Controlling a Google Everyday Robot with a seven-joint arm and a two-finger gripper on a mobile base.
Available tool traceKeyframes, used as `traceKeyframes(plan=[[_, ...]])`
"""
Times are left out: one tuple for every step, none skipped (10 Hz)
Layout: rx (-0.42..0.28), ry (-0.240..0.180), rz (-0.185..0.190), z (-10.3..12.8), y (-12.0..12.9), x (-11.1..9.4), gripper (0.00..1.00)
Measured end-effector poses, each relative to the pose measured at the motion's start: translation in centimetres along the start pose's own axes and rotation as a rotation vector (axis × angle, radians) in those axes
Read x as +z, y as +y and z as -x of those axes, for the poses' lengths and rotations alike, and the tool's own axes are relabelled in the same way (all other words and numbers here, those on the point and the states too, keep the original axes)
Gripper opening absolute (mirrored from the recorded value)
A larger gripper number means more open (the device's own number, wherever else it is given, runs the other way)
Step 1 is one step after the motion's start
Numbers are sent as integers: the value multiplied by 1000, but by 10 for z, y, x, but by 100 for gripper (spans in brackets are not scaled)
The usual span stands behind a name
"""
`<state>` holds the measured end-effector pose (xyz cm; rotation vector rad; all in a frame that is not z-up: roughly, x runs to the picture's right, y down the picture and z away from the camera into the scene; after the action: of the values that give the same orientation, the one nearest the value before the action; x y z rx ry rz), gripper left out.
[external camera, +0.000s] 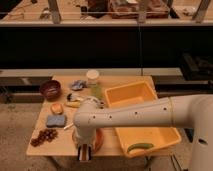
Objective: Wipe red bowl with eraser
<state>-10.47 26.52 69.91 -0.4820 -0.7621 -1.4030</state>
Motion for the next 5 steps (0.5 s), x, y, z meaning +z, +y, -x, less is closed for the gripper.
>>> traceKeyframes(plan=[[26, -8, 4, 0, 10, 1, 0], [51, -16, 8, 0, 21, 3, 0], [72, -18, 14, 0, 31, 6, 0], [99, -17, 21, -2, 39, 6, 0], [126, -13, 22, -6, 48, 4, 0]])
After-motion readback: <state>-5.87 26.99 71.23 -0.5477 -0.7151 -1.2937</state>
